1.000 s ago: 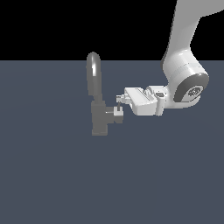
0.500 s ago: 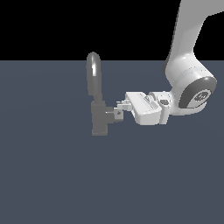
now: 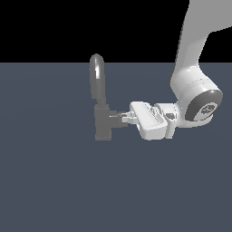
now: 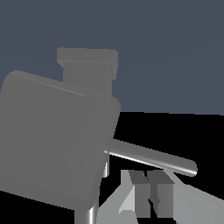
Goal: Turn on the faucet by rotating a designated handle.
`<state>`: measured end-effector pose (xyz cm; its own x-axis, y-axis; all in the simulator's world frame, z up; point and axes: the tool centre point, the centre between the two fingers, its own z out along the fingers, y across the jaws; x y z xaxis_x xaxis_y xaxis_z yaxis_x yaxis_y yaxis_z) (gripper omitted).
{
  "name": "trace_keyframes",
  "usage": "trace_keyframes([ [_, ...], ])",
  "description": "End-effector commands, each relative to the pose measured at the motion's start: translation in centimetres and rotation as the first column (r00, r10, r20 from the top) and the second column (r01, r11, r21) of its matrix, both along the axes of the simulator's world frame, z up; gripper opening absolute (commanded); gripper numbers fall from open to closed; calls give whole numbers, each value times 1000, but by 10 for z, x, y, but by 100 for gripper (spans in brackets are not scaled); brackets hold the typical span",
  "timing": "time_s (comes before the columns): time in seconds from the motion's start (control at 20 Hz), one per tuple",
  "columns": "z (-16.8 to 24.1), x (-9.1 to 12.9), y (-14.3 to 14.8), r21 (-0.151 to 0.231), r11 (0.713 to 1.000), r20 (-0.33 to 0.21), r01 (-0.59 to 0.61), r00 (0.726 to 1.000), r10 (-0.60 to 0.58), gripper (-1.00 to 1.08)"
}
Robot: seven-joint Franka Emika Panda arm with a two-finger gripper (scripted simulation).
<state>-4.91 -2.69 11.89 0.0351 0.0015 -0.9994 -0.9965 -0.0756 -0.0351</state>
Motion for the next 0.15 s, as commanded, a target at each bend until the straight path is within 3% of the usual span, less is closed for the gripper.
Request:
trace_keyframes([
  [0.0,-34,-15,-1,-3,1000,-42,5,999,-6,-100],
  [0.1,-40,-18,-2,-3,1000,-45,5,999,-5,-100],
])
